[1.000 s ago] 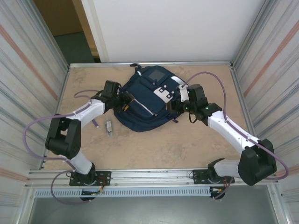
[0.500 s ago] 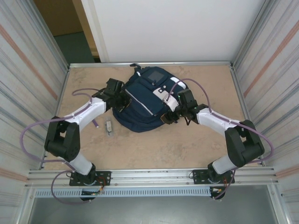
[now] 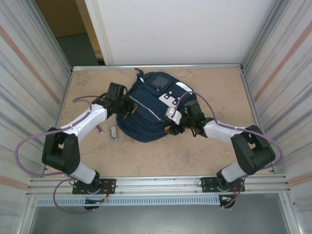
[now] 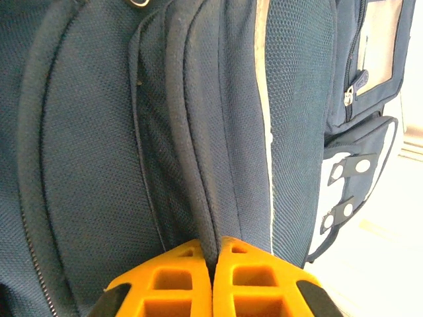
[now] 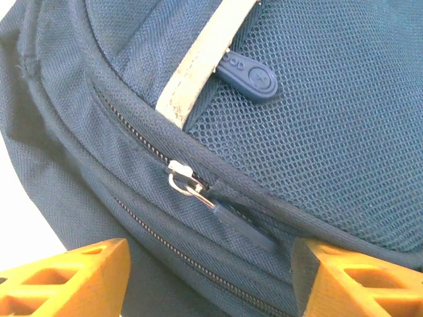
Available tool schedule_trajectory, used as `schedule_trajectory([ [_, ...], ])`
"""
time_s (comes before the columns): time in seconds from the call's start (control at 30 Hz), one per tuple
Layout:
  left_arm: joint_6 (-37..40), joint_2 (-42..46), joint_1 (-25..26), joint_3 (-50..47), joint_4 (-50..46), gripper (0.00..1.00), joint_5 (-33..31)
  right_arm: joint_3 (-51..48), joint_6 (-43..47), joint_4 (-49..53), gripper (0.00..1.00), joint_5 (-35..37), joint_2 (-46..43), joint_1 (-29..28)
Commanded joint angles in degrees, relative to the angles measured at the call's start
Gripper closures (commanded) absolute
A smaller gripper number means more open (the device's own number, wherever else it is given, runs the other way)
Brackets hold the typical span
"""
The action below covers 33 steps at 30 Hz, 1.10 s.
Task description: Pack the student bag
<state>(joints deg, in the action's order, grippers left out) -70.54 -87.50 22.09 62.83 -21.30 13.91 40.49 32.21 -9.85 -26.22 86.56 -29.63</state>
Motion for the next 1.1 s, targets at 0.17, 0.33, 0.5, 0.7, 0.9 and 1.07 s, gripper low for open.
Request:
schedule_trajectory([
  [0.17, -1.9, 3.9, 0.5, -1.8, 3.7, 1.00, 5.6, -2.2, -2.3, -6.3, 0.56, -4.0, -1.9, -0.5],
  [0.33, -2.5, 4.0, 0.8, -3.6, 6.3, 1.00, 5.7, -4.4, -3.4, -7.7, 0.67, -5.1, -3.7, -0.9],
  [0.5, -2.8, 4.1, 1.1, -4.3, 7.1, 1.00, 5.4, -4.8, -8.6, -8.9, 0.87, -3.2, -5.3, -1.9],
  [0.7, -5.6, 3.8, 3.5, -5.4, 9.6, 1.00, 1.7, 6.8, -22.1, 17.1, 0.91, 3.9, -3.7, -4.6],
  [0.9, -8.6, 1.2, 8.8, -5.3, 14.7, 1.00, -2.6, 8.9, -35.6, 19.2, 0.86, -3.6, -2.3, -7.8],
  [1.07, -9.7, 0.3, 11.6, -7.0, 16.1, 1.00, -7.3, 10.4, -43.0, 14.7, 0.77, -6.7, 0.4, -9.6],
])
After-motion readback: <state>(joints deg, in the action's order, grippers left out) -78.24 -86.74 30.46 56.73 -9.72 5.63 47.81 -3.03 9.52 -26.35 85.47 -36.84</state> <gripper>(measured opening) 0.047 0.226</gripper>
